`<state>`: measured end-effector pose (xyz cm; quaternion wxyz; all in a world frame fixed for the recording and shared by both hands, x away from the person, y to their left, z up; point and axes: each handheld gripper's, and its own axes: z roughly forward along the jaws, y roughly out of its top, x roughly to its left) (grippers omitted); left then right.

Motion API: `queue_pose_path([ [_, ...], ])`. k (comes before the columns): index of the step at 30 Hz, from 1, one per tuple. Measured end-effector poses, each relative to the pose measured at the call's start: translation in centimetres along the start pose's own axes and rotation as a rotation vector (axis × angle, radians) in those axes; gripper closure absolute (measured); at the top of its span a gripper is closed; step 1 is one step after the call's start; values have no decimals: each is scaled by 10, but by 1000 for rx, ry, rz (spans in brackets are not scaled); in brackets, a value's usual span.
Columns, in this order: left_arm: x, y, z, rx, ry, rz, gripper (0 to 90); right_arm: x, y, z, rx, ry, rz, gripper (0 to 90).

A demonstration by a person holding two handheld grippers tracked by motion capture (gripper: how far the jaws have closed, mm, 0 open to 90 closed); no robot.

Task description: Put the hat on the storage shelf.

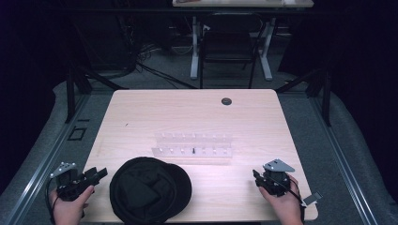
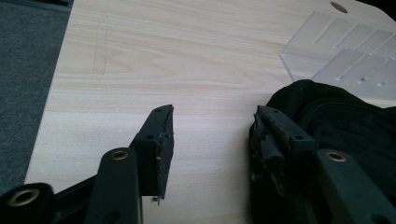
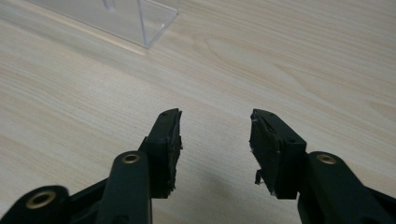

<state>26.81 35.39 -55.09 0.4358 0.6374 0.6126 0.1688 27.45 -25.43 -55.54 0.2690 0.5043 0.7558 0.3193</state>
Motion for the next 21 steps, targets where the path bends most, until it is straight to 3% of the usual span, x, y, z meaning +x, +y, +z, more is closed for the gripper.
queue_pose_path([
  [2, 0, -1, 0, -9, -15, -20, 498, -3, 0, -1, 0, 8, -9, 544],
  [4, 0, -1, 0, 16, -19, -29, 503, -4, 0, 0, 1, 14, -4, 553],
  [6, -1, 0, 1, 27, -23, -25, 507, -5, 0, 2, 17, 43, 18, 563],
  [10, 0, 4, -1, 50, -6, -20, 507, -6, 0, 4, 34, 41, 13, 564],
  [13, -2, 7, -2, 23, -19, -39, 515, -5, 0, 3, 39, 41, 9, 564],
  [17, -6, 13, -6, 26, -19, -8, 526, -4, 1, 1, 20, 48, 2, 565],
  [21, -8, 18, -10, 67, -20, 35, 529, -5, 0, 1, 19, 44, 9, 564],
])
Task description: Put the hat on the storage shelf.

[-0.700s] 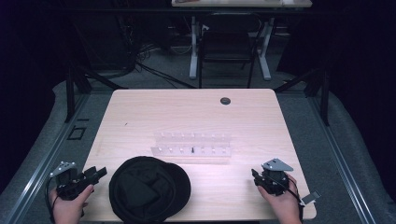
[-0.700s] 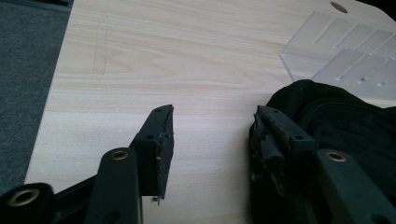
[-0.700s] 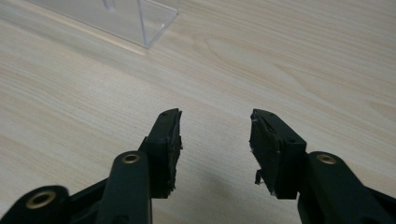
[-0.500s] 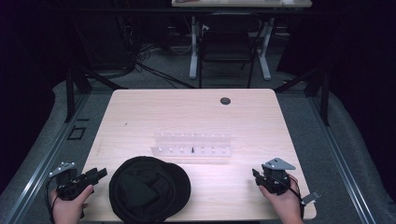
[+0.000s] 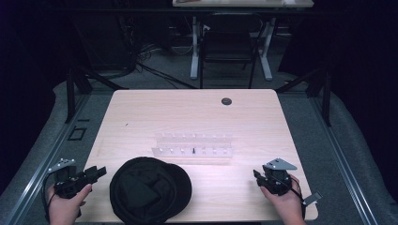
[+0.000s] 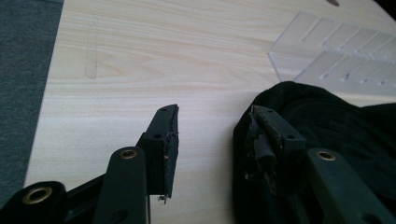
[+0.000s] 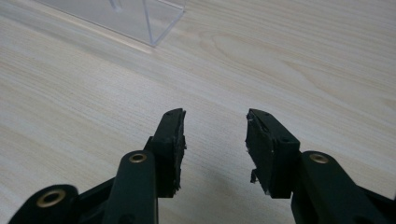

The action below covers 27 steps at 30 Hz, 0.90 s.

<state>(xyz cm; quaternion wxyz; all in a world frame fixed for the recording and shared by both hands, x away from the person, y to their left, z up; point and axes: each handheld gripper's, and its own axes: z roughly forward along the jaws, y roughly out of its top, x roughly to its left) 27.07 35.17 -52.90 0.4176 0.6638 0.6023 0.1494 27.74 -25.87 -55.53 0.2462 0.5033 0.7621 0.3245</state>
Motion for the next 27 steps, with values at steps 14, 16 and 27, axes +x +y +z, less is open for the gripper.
queue_pose_path([
  [14, -2, 21, -7, 172, -9, 77, 564, -3, -2, -2, -13, 14, 35, 554],
  [16, -1, 24, -8, 185, -19, 63, 575, -3, -3, -2, -12, 15, 39, 551],
  [27, -5, 34, -9, 290, -9, 67, 574, -3, -4, -2, -3, 20, 42, 548],
])
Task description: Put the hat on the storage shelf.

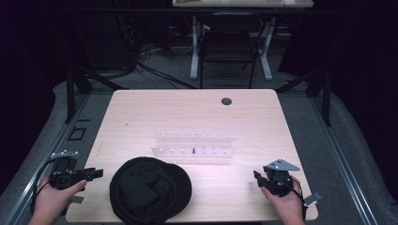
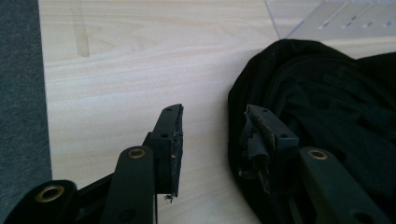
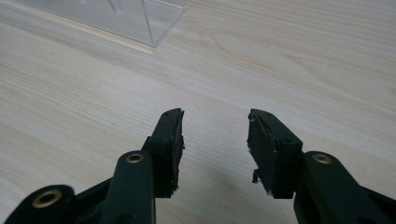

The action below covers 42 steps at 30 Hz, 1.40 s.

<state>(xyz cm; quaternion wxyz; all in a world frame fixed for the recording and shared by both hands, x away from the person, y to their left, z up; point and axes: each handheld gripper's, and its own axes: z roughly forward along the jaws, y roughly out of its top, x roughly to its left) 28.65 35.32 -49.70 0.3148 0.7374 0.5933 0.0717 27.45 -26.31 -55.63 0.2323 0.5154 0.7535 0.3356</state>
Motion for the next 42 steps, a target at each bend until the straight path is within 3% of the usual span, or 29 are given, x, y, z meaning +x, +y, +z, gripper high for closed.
queue_pose_path([
  [2, -1, 2, 0, 37, 6, 7, 575, 0, -1, 1, -3, 5, 6, 548],
  [12, -4, 7, -1, 109, 7, -32, 587, 1, -1, 0, -8, 9, 10, 547],
  [22, -11, 9, 7, 195, 2, -41, 601, -2, -1, -1, -11, 29, 28, 547],
  [27, -10, 8, 14, 240, -13, -79, 608, -2, -1, 0, -11, 34, 32, 546],
  [33, -8, 4, 19, 258, -41, -122, 608, -2, -2, 0, -9, 36, 31, 545],
  [42, -11, 0, 25, 278, -57, -125, 608, -2, -2, 0, -10, 40, 36, 544],
])
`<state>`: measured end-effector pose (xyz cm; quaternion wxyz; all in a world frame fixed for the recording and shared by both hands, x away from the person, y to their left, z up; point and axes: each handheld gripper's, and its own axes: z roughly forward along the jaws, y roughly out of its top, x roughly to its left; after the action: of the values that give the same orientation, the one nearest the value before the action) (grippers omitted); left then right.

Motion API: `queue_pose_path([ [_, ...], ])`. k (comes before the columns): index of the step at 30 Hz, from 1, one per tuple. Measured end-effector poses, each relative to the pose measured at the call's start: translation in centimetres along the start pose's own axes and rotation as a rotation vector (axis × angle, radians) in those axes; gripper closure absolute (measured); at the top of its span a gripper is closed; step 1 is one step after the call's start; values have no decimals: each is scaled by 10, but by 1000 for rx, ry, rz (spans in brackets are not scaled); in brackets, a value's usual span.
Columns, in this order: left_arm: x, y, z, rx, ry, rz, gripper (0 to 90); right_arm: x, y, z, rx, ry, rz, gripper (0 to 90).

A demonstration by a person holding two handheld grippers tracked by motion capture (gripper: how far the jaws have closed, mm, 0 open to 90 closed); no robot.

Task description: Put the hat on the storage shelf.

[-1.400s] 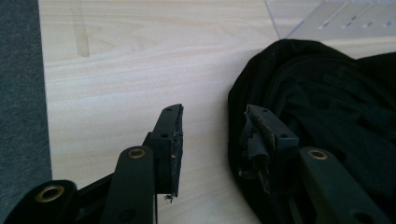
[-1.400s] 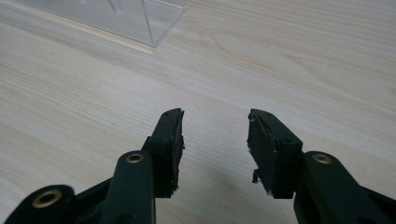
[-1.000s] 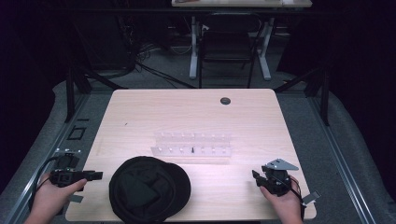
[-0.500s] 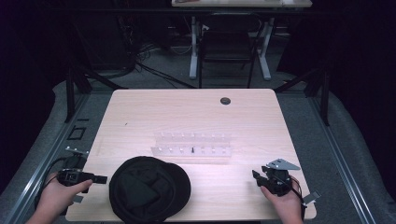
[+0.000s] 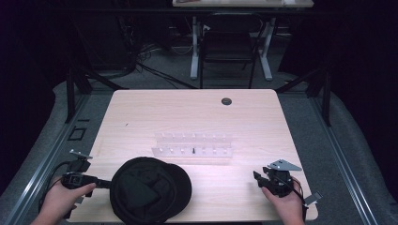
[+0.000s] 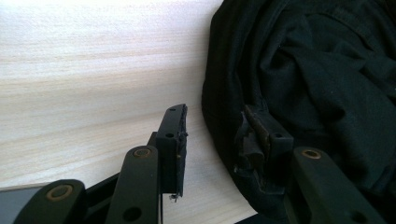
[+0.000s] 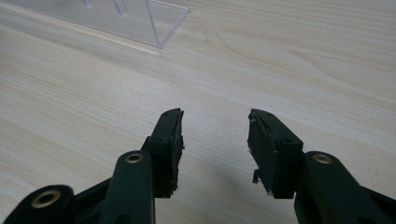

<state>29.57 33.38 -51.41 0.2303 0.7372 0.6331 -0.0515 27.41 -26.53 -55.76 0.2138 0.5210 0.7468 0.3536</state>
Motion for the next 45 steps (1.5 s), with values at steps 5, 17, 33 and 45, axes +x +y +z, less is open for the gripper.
queue_pose_path([
  [5, 0, -1, 6, 11, -7, -1, 608, 0, 0, 0, 0, 1, 0, 543],
  [17, -4, -1, 18, 41, 5, 1, 625, 0, 0, 0, 0, 6, 4, 541],
  [33, -6, -1, 31, 69, 41, -14, 688, 1, 0, 1, 3, 12, 7, 538],
  [45, -9, -1, 33, 71, 30, -11, 812, 1, 0, 1, 6, 15, 1, 539],
])
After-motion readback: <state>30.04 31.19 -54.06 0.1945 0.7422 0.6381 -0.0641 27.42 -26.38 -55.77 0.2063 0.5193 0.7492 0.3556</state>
